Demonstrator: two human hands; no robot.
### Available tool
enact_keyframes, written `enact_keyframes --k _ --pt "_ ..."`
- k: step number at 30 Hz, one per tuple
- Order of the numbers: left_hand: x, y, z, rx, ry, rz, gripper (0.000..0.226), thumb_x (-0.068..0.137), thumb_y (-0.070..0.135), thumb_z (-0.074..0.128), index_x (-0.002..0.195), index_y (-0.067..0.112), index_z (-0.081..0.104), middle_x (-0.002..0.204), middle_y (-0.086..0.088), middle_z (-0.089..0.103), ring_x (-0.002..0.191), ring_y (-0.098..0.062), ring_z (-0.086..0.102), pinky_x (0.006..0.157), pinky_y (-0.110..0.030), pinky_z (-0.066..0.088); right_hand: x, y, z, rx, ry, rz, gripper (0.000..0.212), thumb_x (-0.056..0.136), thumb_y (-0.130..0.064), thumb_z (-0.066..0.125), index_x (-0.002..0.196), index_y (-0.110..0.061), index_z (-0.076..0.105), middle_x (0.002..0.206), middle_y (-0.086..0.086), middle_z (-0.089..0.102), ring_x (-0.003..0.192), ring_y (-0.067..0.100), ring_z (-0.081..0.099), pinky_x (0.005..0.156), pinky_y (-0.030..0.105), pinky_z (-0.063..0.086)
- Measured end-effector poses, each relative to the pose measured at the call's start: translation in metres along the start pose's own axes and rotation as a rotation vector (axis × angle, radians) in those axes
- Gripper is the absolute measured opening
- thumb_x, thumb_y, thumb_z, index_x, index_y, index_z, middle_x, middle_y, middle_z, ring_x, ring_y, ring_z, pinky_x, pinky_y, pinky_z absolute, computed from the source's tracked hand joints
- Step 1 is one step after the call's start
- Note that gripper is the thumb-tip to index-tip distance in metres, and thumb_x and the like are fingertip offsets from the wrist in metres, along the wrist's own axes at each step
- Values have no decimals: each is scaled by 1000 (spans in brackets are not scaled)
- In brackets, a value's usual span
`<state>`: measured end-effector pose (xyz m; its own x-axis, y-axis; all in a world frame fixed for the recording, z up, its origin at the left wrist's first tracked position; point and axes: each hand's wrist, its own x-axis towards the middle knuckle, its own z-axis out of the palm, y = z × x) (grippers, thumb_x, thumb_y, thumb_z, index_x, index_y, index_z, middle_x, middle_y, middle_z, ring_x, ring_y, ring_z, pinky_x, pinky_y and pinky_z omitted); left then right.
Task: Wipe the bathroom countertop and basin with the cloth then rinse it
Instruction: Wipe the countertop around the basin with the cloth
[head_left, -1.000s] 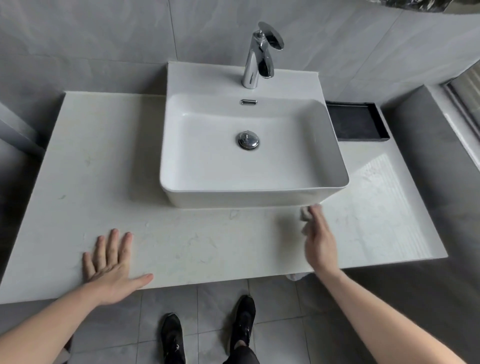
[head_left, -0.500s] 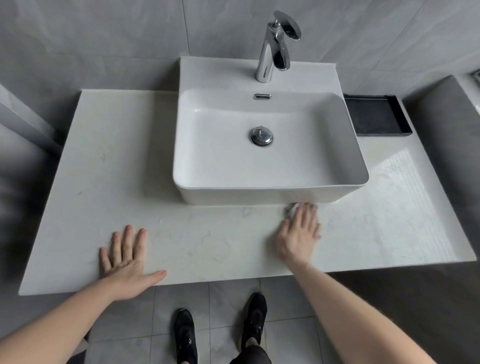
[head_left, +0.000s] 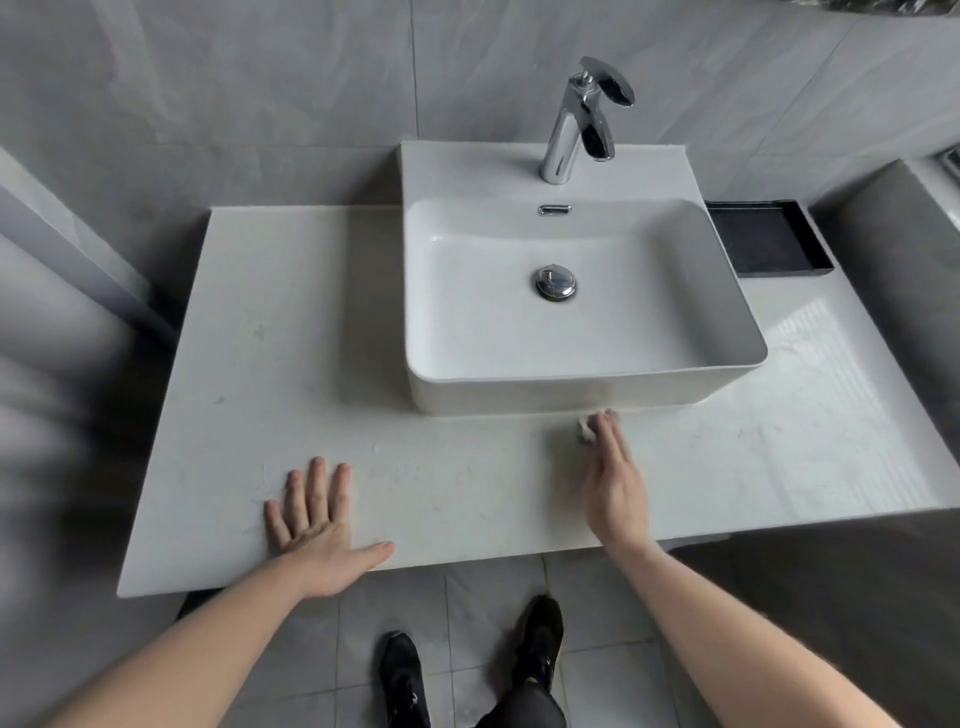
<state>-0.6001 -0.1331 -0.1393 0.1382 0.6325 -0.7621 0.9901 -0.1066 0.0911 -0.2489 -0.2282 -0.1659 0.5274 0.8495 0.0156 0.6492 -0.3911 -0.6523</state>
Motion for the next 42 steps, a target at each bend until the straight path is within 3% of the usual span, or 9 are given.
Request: enact_keyframes --k 3,8,13,22,26,29,32,37,42 --pt "-1 -2 0 -9 6 20 122 73 85 41 129 30 -52 138 -1 -64 134 -31 -52 115 -60 -22 22 41 -39 -167 75 172 48 104 -4 40 152 -11 42 166 7 31 155 21 23 123 45 28" --pt "2 -3 1 -9 2 33 121 75 84 41 129 29 -53 136 -1 -65 133 -31 -53 115 -61 -22 32 58 -22 -418 -124 378 62 106 -36 30 163 -18 15 172 -1 1 158 18 -7 126 54 3" --pt "5 -2 1 6 -7 19 122 75 84 40 134 28 -50 137 -1 -65 133 -31 -53 115 -61 -21 -8 -22 53 -395 -164 145 66 104 -41 25 164 -19 7 172 1 -4 157 19 -15 127 46 -10" --pt "11 -2 2 38 5 -15 124 71 86 41 136 29 -49 138 0 -64 133 -29 -53 116 -58 -21 -33 -94 109 -362 -593 -575 77 95 -16 39 164 -22 6 171 -4 -9 157 15 -18 125 41 -9" --pt "9 -4 3 25 29 23 124 72 85 40 138 29 -48 138 1 -64 133 -28 -54 116 -59 -21 -14 -52 72 -348 -525 -402 77 97 -14 48 164 -29 11 170 -9 -5 157 12 -13 127 37 -6" --pt "7 -9 0 14 40 50 122 73 83 41 139 30 -46 140 3 -62 133 -27 -53 117 -58 -20 -3 -9 34 -419 -421 -193 60 105 -42 30 163 -34 14 171 -12 -1 158 12 -11 128 44 4" --pt "4 -18 -1 -38 67 116 116 77 78 44 145 36 -40 146 7 -57 136 -23 -51 118 -55 -20 1 15 12 -466 -321 21 63 103 -49 18 163 -33 12 172 -9 -3 157 12 -12 128 47 4" --pt "1 -52 -7 -231 257 280 80 92 56 50 159 40 8 165 21 -14 153 -9 -16 125 -40 2 -11 -18 47 -422 -190 332 67 100 -48 14 163 -32 1 171 -4 -10 157 18 -16 127 53 -2" --pt "11 -115 -19 -499 617 180 52 91 17 64 142 21 53 152 7 43 143 -15 35 120 -37 29 -58 -97 115 -392 -238 176 66 102 -46 19 163 -30 -1 172 -2 -9 157 21 -16 127 52 -4"
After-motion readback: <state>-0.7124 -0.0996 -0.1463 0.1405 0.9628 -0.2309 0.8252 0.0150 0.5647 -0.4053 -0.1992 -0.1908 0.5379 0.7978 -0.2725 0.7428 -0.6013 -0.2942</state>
